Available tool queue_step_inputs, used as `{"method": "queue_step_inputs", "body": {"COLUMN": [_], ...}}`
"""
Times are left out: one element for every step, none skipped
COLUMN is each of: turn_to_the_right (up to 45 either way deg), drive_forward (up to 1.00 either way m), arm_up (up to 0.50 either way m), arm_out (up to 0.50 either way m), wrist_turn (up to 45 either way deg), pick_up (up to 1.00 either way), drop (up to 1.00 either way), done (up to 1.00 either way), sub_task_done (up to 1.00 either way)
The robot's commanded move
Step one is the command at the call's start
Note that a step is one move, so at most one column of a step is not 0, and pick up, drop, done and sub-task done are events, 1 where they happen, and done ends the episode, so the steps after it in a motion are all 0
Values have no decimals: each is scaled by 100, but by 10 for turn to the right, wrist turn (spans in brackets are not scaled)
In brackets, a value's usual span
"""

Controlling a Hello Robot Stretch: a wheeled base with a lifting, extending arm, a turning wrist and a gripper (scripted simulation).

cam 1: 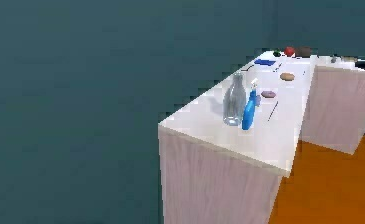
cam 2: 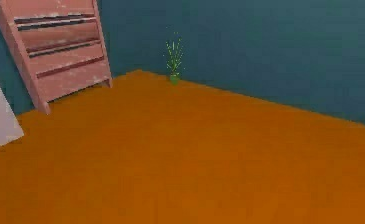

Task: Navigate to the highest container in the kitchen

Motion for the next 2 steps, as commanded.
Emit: {"method": "queue_step_inputs", "body": {"turn_to_the_right": [180,0], "drive_forward": [0,0], "arm_up": [0,0], "arm_out": [0,0], "wrist_turn": [0,0], "pick_up": [0,0], "drop": [0,0], "done": [0,100], "sub_task_done": [0,0]}}
